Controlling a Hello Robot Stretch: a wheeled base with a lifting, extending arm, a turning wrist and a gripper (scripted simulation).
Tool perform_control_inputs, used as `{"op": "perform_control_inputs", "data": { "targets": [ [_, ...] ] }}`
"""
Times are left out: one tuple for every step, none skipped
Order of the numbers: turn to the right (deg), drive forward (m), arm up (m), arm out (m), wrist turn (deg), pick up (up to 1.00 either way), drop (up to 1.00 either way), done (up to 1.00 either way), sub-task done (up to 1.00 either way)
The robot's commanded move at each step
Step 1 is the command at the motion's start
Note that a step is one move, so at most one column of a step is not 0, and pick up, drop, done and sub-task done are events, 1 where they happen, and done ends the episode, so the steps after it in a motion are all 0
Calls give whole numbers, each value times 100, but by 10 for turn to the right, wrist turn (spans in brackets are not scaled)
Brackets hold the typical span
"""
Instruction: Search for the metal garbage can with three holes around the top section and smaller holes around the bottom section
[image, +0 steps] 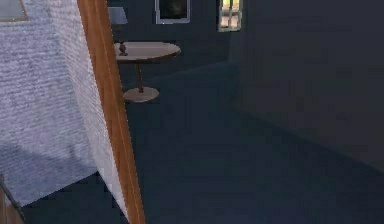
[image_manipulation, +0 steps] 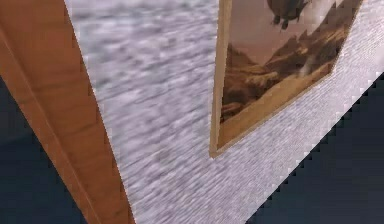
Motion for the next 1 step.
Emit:
{"op": "perform_control_inputs", "data": {
  "targets": [
    [0, 40, 0, 0, 0, 0, 0, 0, 0]
  ]
}}
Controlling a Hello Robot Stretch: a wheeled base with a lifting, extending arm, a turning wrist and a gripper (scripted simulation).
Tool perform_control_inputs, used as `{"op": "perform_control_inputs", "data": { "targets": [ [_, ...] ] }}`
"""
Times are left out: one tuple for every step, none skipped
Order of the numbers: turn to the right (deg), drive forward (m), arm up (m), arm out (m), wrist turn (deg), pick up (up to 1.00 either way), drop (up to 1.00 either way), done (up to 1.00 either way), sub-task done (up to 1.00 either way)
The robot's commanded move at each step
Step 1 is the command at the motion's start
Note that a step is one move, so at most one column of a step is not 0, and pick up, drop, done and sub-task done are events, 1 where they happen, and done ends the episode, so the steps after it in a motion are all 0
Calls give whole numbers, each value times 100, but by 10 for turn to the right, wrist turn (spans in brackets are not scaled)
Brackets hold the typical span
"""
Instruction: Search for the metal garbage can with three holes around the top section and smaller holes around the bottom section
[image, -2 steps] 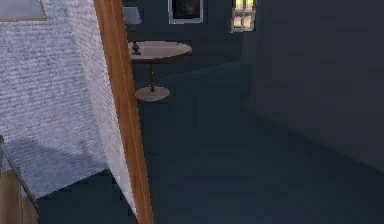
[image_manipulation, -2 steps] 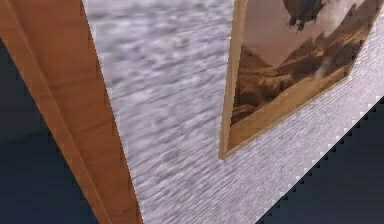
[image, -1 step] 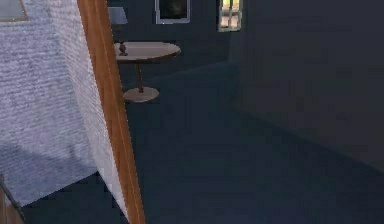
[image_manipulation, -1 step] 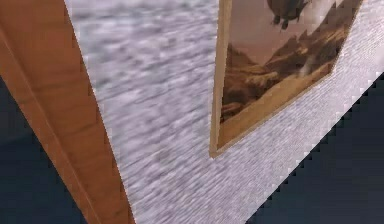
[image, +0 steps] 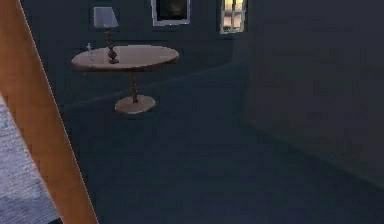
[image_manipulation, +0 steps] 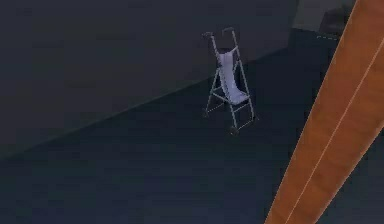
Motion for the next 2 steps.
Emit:
{"op": "perform_control_inputs", "data": {
  "targets": [
    [60, 0, 0, 0, 0, 0, 0, 0, 0],
    [0, 100, 0, 0, 0, 0, 0, 0, 0]
  ]
}}
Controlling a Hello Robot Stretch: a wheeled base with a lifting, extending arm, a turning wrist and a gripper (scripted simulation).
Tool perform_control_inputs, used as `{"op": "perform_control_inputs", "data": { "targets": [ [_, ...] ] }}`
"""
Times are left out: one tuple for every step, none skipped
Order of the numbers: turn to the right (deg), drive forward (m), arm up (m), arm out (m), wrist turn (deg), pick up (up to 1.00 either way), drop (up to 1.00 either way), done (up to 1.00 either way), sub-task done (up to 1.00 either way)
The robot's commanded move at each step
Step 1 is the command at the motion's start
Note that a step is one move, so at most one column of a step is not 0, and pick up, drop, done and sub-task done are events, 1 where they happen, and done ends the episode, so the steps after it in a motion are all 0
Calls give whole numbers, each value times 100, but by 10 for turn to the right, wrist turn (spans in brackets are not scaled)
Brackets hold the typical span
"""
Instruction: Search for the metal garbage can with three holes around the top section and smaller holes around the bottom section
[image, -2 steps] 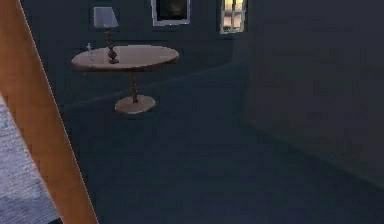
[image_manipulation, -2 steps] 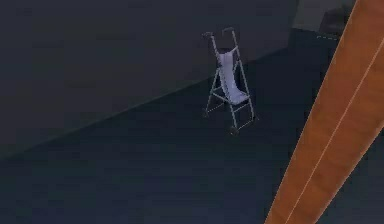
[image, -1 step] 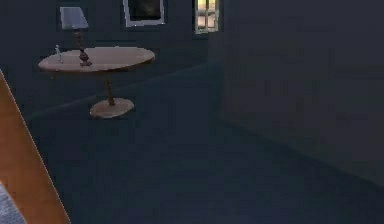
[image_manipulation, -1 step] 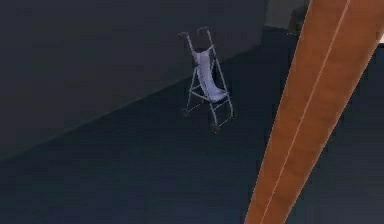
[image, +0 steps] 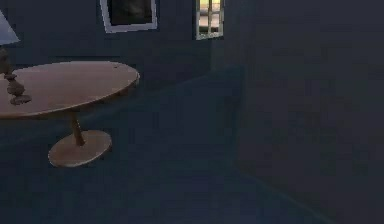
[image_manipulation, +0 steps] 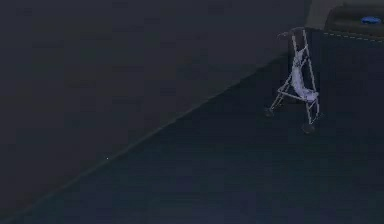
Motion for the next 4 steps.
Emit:
{"op": "perform_control_inputs", "data": {
  "targets": [
    [0, 100, 0, 0, 0, 0, 0, 0, 0],
    [0, 70, 0, 0, 0, 0, 0, 0, 0],
    [450, 0, 0, 0, 0, 0, 0, 0, 0],
    [0, 100, 0, 0, 0, 0, 0, 0, 0]
  ]
}}
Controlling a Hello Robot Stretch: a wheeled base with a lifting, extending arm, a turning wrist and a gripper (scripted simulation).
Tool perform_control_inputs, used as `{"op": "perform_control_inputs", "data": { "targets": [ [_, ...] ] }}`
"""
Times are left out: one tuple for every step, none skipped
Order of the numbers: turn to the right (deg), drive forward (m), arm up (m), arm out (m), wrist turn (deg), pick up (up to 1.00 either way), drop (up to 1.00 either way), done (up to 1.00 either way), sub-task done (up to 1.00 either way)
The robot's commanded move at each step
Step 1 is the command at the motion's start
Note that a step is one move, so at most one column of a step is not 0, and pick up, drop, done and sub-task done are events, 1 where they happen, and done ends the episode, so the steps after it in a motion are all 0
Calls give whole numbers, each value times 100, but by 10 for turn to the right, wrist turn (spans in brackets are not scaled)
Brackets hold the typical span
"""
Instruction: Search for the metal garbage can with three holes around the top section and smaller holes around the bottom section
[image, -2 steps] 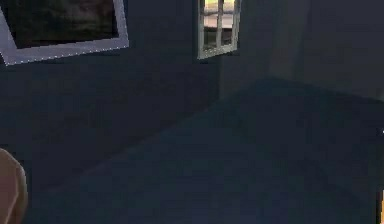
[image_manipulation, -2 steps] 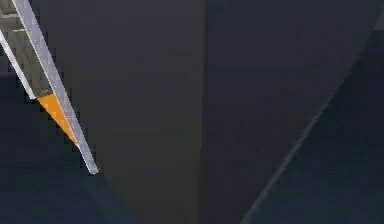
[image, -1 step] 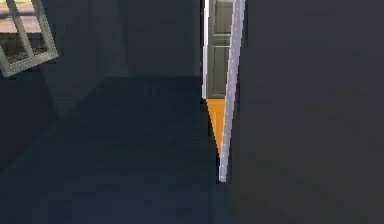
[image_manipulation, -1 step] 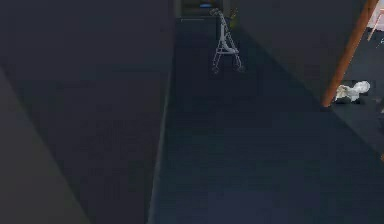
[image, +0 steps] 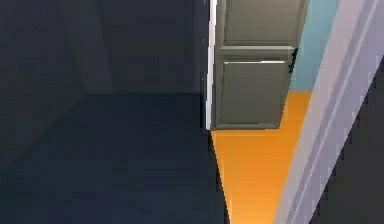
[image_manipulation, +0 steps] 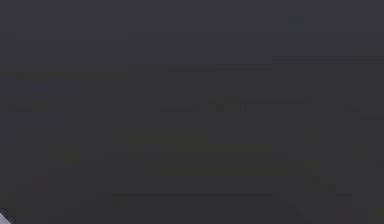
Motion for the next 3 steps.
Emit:
{"op": "perform_control_inputs", "data": {
  "targets": [
    [0, 30, 0, 0, 0, 0, 0, 0, 0],
    [-240, 0, 0, 0, 0, 0, 0, 0, 0],
    [-30, 0, 0, 0, 0, 0, 0, 0, 0]
  ]
}}
